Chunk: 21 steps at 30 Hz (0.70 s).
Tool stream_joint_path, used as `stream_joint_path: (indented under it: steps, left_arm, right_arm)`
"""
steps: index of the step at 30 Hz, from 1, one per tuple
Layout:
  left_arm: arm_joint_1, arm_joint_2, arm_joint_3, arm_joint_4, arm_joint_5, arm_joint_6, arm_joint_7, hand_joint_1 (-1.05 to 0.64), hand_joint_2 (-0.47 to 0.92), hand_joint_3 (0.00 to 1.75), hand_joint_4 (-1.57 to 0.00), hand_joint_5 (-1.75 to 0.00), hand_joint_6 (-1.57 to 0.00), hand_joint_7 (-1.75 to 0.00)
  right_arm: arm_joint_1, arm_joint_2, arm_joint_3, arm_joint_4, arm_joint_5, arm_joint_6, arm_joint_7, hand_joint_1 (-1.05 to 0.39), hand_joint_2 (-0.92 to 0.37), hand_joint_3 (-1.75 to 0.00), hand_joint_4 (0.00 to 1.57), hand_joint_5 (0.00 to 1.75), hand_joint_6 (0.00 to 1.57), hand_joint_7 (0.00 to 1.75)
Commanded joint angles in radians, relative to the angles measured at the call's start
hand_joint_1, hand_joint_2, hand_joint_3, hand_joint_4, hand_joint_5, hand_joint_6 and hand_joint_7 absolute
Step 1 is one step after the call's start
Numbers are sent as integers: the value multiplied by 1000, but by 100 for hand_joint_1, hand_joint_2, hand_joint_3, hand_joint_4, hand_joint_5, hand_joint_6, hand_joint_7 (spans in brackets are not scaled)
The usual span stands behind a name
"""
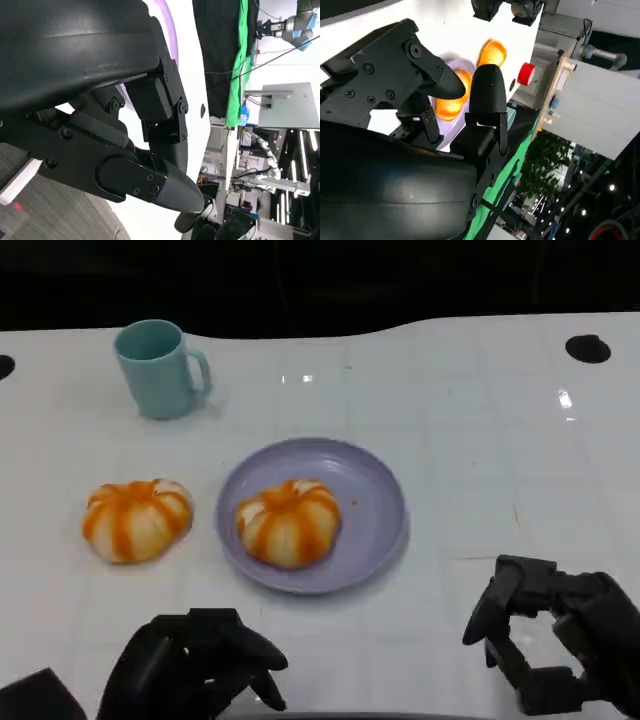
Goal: Grasp the bread from the table and place it into the plate.
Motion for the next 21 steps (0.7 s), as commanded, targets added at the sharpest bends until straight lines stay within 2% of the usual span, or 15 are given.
stream_joint_path:
  steps: [1,11,21]
  left_arm:
    - [-5,16,18,22,4,-36,-5,-92,92,6,-101,-126,-121,-62]
    - [-11,9,16,31,2,-33,-3,-94,92,4,-100,-127,-118,-69]
    - [-21,13,18,50,6,-52,-6,-93,92,4,-100,-128,-116,-73]
  right_arm:
    - [-21,11,-30,70,-29,-53,-17,-10,-41,-135,82,175,75,139]
    - [-52,21,-51,180,-55,-116,-21,-13,-40,-133,85,175,77,137]
    - [-57,18,-47,196,-62,-118,-16,-10,-39,-133,84,175,78,136]
